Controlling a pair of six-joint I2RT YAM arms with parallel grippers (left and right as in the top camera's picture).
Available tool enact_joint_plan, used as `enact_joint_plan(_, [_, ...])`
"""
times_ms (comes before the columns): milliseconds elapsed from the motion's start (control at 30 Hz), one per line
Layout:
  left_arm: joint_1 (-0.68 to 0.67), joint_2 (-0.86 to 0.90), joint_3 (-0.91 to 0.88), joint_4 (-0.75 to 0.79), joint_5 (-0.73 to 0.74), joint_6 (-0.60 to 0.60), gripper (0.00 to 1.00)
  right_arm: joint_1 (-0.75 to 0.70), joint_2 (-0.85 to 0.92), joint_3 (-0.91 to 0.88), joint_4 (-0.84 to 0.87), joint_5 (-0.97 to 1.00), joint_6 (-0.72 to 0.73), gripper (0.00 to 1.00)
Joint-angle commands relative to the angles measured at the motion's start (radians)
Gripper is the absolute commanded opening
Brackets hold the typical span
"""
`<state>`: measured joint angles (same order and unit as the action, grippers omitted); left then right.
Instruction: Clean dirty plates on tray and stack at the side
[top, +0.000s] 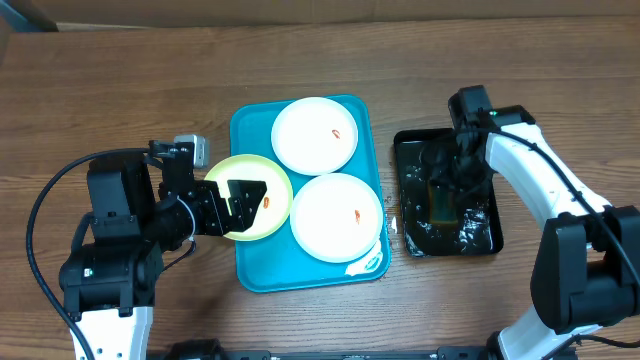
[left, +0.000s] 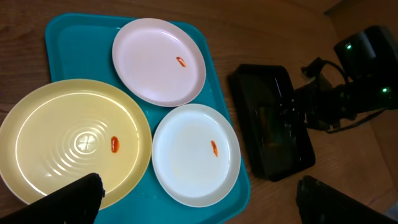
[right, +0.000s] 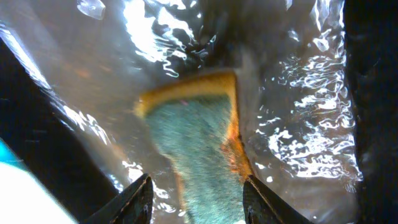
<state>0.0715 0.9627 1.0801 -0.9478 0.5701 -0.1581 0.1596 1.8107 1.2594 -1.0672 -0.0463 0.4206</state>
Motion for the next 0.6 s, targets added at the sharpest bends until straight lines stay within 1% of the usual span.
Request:
enact_joint_plan(0, [-0.006,0.000,0.022,0.003,-0.005,0.004,1.00,0.004,-0.018,-0.106,0.035,0.000,0.022,0.46])
enact_joint_plan(33, [-0.006,0.000,0.022,0.003,-0.005,0.004,1.00,0.004,-0.018,-0.135,0.060,0.000,0.022,0.45])
enact_joint_plan(100, [-0.006,0.000,0.022,0.003,-0.005,0.004,1.00,0.004,-0.018,-0.233,0.163,-0.049,0.021,0.32])
enact_joint_plan(133, [-0.006,0.000,0.022,0.003,-0.005,0.004,1.00,0.004,-0.018,-0.264,0.201,-0.060,0.022,0.24])
enact_joint_plan(200, [-0.006,0.000,0.022,0.003,-0.005,0.004,1.00,0.004,-0.018,-0.294,0.241,-0.060,0.022,0.04])
enact_joint_plan(300, [-0.006,0.000,0.022,0.002,-0.004,0.003,1.00,0.004,-0.025,-0.274,0.217,-0.059,0.018,0.04])
enact_joint_plan(467, [-0.006,0.000,0.022,-0.004,0.000,-0.008,1.00,0.002,-0.085,-0.185,0.111,-0.060,0.017,0.04])
enact_joint_plan(500, [-0.006,0.000,0.022,-0.010,0.000,-0.007,1.00,0.002,-0.102,-0.172,0.098,-0.060,0.017,0.11])
enact_joint_plan(567, [-0.006,0.000,0.022,-0.029,0.000,-0.007,1.00,0.002,-0.131,-0.157,0.089,-0.060,0.017,0.30])
